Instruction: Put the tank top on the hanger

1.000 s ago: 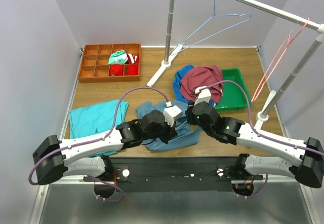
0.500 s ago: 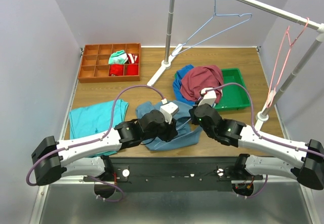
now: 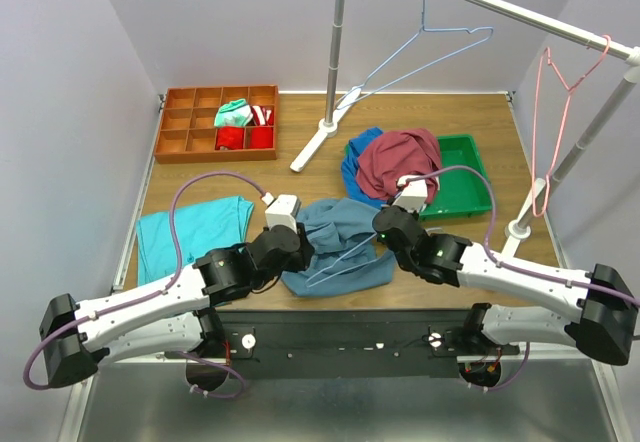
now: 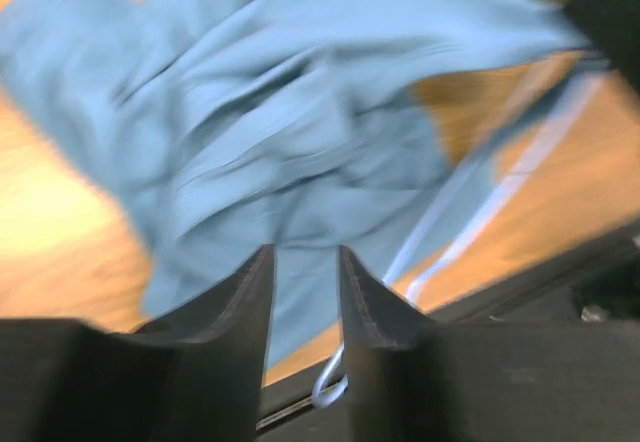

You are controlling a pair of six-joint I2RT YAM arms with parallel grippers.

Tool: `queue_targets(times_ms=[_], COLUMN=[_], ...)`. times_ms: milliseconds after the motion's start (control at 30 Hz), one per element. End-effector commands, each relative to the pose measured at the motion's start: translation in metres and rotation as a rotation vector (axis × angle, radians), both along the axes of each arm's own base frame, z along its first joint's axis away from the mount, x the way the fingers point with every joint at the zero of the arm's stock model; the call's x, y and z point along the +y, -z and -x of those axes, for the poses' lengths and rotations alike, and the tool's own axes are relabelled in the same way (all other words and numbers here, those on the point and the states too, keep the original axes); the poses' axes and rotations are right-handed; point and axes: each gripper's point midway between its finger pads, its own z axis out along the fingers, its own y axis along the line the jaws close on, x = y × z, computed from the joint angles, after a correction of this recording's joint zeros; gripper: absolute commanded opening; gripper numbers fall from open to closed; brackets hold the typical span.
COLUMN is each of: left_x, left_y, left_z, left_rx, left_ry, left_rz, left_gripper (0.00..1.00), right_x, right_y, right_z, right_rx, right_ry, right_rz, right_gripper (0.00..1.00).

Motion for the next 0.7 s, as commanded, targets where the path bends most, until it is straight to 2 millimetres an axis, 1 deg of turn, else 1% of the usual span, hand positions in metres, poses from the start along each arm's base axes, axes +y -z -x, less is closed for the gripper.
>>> queue_targets(times_ms=[0, 133, 233, 300, 400, 433, 467, 533, 567, 600, 667], left_x=[0.041, 0.054, 0.059, 0.060, 0.062, 0.062, 0.053, 0.050, 0.045, 0.045, 0.043], left_y=[0.047, 0.071, 0.082, 0.086, 0.090, 0.093, 0.089, 0.093, 0.091, 0.093, 0.096], left_z=[-0.005, -0.004, -0.003, -0.005, -0.009, -0.009, -0.014, -0.016, -0.020, -0.021, -0.024], left_rx=[0.094, 0.128, 0.134, 0.128, 0.121, 0.117, 0.091, 0.093, 0.079, 0.080, 0.082], left_ry=[-0.230, -0.300, -0.321, -0.329, -0.353, -0.343, -0.318, -0.302, -0.287, -0.287, -0.279], left_rz=[-0.122, -0.186, -0.205, -0.213, -0.227, -0.228, -0.203, -0.182, -0.167, -0.171, -0.168], left_gripper=[0.34, 0.34, 0.39, 0.40, 0.47, 0.47, 0.47, 0.48, 0.48, 0.48, 0.40], right_x=[-0.016, -0.014, -0.015, -0.016, -0.018, -0.019, -0.019, -0.019, -0.019, -0.019, -0.020], right_y=[0.023, 0.018, 0.017, 0.015, 0.012, 0.013, 0.012, 0.011, 0.011, 0.011, 0.010], right_z=[0.004, 0.002, 0.002, 0.001, 0.001, 0.001, 0.001, 0.000, 0.000, 0.000, -0.001], right_rx=[0.067, 0.065, 0.060, 0.053, 0.044, 0.044, 0.041, 0.037, 0.035, 0.036, 0.033], right_ry=[0.140, 0.158, 0.169, 0.175, 0.189, 0.192, 0.191, 0.196, 0.197, 0.202, 0.207], right_rz=[0.002, -0.019, -0.025, -0.028, -0.043, -0.041, -0.043, -0.048, -0.051, -0.050, -0.051], right_gripper=[0.01, 0.01, 0.01, 0.01, 0.01, 0.01, 0.01, 0.01, 0.01, 0.01, 0.01])
